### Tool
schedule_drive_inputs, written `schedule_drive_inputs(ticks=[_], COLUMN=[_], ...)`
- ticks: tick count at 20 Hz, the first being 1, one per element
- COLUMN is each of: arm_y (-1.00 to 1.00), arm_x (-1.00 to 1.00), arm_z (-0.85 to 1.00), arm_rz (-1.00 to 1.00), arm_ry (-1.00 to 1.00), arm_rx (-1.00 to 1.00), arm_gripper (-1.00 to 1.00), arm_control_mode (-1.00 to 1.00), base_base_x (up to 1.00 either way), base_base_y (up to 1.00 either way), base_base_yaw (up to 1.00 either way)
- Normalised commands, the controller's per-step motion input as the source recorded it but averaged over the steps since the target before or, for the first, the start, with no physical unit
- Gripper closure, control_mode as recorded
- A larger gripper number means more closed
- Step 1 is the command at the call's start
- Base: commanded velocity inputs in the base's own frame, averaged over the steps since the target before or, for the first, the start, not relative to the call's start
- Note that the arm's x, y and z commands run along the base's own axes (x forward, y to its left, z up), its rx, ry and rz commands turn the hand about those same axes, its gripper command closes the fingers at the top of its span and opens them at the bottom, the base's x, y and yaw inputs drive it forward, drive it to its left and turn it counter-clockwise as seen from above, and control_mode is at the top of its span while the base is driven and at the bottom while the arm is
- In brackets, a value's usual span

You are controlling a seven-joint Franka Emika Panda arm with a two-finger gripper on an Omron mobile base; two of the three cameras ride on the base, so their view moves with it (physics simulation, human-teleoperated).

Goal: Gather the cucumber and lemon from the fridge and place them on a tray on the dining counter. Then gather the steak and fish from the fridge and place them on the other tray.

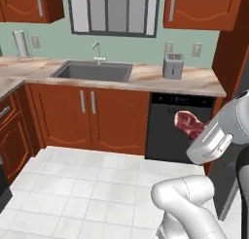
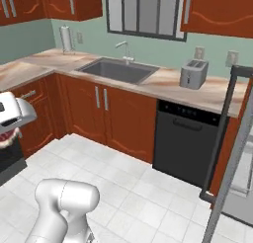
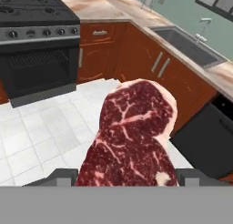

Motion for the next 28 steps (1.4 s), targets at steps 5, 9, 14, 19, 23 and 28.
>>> schedule_drive_inputs(ticks=[5, 9, 14, 19, 23, 28], arm_y=[0.0, 0.0, 0.0, 0.0, 0.0, 0.0], arm_x=[0.0, 0.0, 0.0, 0.0, 0.0, 0.0], arm_z=[0.0, 0.0, 0.0, 0.0, 0.0, 0.0], arm_rz=[0.0, 0.0, 0.0, 0.0, 0.0, 0.0], arm_ry=[0.0, 0.0, 0.0, 0.0, 0.0, 0.0], arm_rx=[0.0, 0.0, 0.0, 0.0, 0.0, 0.0], arm_gripper=[1.0, 1.0, 1.0, 1.0, 1.0, 1.0], arm_control_mode=[1.0, 1.0, 1.0, 1.0, 1.0, 1.0], base_base_x=[0.0, 0.0, 0.0, 0.0, 0.0, 0.0], base_base_y=[0.34, 0.35, 0.39, 0.36, 0.38, 0.42], base_base_yaw=[0.52, 0.53, 0.54, 0.56, 0.56, 0.55])
